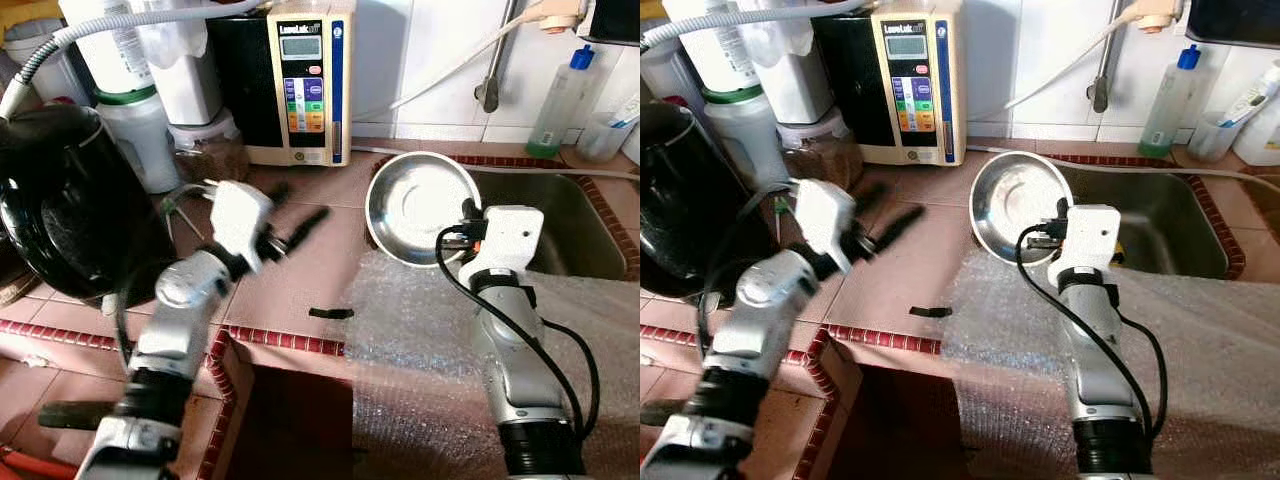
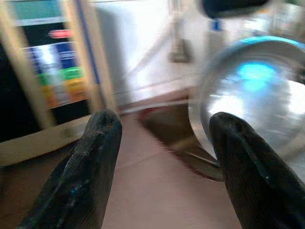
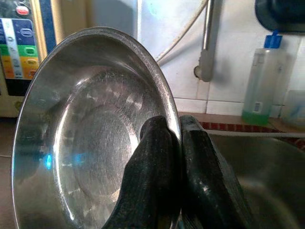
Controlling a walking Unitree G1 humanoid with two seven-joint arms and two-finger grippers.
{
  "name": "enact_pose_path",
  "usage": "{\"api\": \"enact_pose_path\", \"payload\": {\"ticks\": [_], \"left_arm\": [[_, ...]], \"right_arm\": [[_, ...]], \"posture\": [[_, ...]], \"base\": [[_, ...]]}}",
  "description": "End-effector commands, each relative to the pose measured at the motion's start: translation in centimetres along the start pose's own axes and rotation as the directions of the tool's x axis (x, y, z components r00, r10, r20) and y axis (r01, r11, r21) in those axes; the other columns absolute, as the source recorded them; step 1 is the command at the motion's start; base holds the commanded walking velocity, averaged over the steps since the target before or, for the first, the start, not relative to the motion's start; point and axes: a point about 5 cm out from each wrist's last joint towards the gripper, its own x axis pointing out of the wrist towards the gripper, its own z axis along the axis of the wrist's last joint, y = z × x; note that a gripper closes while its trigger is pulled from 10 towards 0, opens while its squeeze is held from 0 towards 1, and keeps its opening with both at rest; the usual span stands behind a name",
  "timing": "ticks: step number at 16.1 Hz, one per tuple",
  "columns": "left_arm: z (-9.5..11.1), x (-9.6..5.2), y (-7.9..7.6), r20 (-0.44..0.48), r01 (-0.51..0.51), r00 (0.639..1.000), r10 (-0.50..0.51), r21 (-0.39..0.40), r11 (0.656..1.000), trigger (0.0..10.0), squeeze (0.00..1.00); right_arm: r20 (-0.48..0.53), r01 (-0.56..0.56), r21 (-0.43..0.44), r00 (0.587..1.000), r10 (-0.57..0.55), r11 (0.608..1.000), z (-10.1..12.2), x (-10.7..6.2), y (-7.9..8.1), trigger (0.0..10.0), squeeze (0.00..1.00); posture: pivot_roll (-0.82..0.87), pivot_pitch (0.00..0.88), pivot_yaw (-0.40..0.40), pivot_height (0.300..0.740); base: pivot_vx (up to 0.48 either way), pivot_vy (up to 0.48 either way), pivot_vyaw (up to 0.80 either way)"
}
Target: Kitchen organization
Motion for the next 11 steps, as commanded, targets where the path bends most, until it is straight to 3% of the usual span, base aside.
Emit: {"api": "enact_pose_path", "payload": {"ticks": [1, 4, 8, 11], "left_arm": [[0.5, -0.3, 2.1, 0.0, -0.118, 0.993, 0.118, -0.015, 0.993, 10.0, 1.0], [-0.2, -0.8, 3.9, -0.068, -0.225, 0.973, 0.222, -0.023, 0.974, 10.0, 1.0], [-1.7, -1.1, 2.8, -0.101, -0.229, 0.969, 0.225, -0.025, 0.973, 10.0, 1.0], [-2.3, -0.8, 1.9, -0.113, -0.222, 0.97, 0.217, -0.036, 0.974, 10.0, 1.0]], "right_arm": [[0.013, 0.046, -0.013, 0.999, -0.046, 0.999, 0.2, -0.2, -1.1, 0.0, 0.0], [0.057, 0.068, 0.001, 0.996, -0.068, 0.998, 1.0, -0.4, -2.0, 0.0, 0.0], [0.235, 0.016, 0.028, 0.972, -0.022, 0.999, 6.1, -0.8, -1.5, 0.0, 0.0], [0.277, -0.02, 0.045, 0.961, 0.007, 0.999, 7.7, -1.2, -0.9, 0.0, 0.0]], "posture": [[0.03, 0.0, 0.065, 0.74], [0.03, 0.0, 0.058, 0.74], [0.02, 0.0, 0.06, 0.74], [0.01, 0.0, 0.062, 0.74]], "base": [[0.0, 0.0, 0.0], [0.0, 0.0, 0.0], [0.0, 0.0, 0.0], [0.0, 0.0, 0.0]]}}
